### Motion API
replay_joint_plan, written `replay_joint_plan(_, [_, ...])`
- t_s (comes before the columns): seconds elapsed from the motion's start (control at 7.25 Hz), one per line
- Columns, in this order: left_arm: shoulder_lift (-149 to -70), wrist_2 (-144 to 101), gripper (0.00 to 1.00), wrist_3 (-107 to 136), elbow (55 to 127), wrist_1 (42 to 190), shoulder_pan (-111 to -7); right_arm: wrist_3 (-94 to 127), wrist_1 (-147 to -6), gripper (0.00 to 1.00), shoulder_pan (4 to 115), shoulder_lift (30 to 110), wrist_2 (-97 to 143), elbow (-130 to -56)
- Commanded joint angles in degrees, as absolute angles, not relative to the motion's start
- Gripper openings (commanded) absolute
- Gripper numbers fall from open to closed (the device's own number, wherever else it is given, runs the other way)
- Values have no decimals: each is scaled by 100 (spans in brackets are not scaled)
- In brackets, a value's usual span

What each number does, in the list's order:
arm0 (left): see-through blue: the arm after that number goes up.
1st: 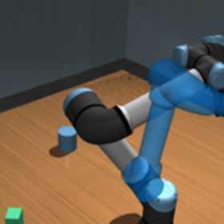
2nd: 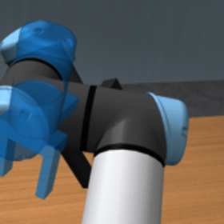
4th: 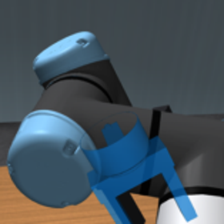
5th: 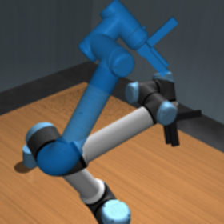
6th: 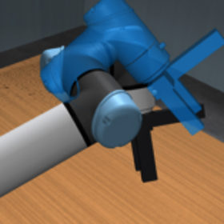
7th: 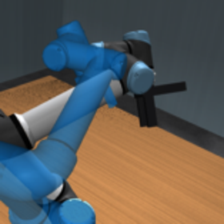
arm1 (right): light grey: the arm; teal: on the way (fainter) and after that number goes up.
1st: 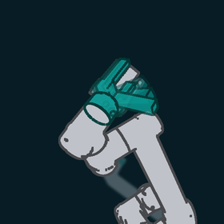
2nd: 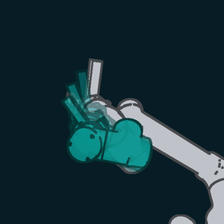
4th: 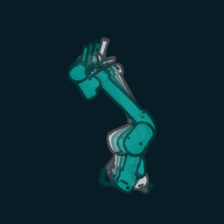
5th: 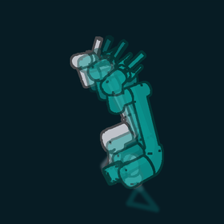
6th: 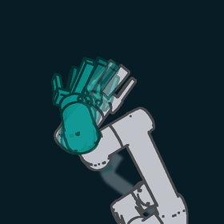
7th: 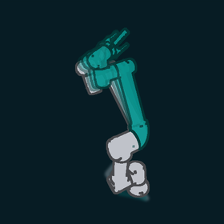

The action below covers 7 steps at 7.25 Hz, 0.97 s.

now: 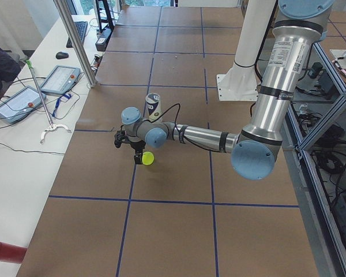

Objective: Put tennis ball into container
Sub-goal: 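Lower the left gripper over the yellow-green tennis ball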

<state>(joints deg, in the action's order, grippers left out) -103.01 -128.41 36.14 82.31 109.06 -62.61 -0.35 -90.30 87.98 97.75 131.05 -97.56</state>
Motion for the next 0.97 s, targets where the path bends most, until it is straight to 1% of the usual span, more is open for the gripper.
replay_joint_plan(0.0, [-10283,-12841,100,3612,8244,10907,-6240,-35,-9026,100,8798,9774,13104,-9756])
replay_joint_plan(0.83, [-10239,-12841,100,3604,8104,10907,-5898,-35,-9035,100,8798,9782,13104,-9756])
